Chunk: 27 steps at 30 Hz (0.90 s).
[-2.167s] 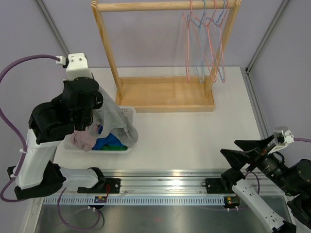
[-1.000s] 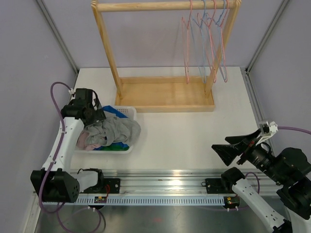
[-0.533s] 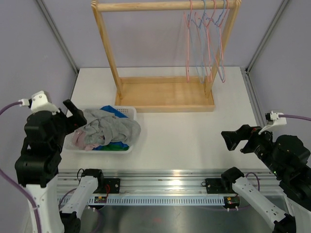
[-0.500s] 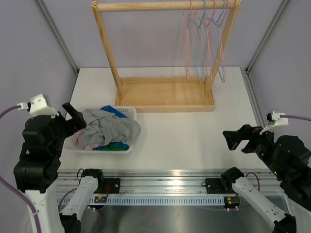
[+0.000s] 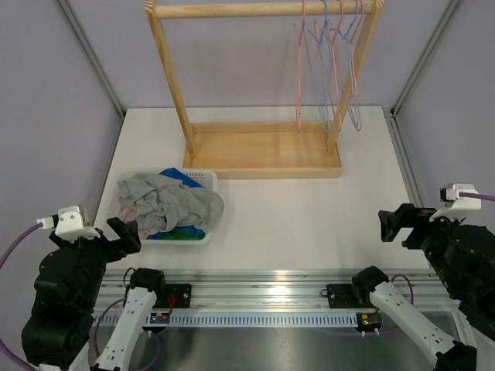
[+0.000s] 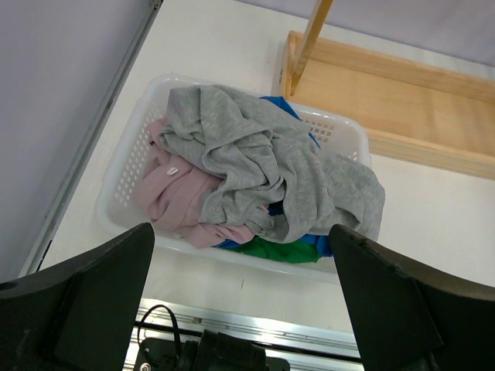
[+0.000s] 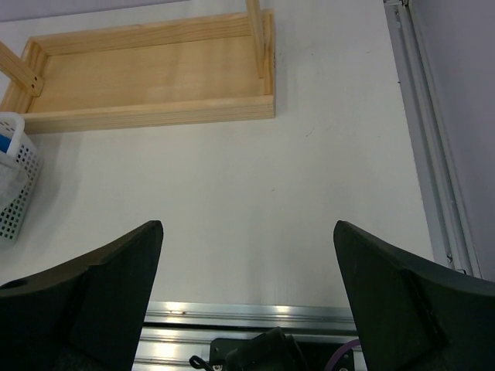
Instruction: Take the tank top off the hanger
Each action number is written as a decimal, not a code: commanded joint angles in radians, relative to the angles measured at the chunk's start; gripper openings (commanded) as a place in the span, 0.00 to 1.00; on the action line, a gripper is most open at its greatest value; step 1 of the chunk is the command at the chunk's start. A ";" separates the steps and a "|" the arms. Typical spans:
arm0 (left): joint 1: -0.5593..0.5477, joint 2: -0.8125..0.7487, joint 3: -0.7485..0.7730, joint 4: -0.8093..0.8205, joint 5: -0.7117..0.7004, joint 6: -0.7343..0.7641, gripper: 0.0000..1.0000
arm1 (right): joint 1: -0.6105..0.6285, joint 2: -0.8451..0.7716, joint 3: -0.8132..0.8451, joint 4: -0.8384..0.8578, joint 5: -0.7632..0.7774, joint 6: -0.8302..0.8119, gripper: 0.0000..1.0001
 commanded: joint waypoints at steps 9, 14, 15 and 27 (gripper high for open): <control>-0.010 -0.083 -0.058 0.034 0.091 0.028 0.99 | 0.003 -0.106 -0.061 0.036 0.011 -0.014 0.99; -0.008 -0.089 -0.082 0.047 0.121 0.023 0.99 | 0.003 -0.111 -0.068 0.056 -0.001 -0.017 0.99; -0.008 -0.089 -0.084 0.047 0.123 0.022 0.99 | 0.003 -0.114 -0.073 0.062 -0.011 -0.017 0.99; -0.008 -0.080 -0.115 0.077 0.134 0.022 0.99 | 0.005 -0.091 -0.105 0.093 -0.046 -0.017 1.00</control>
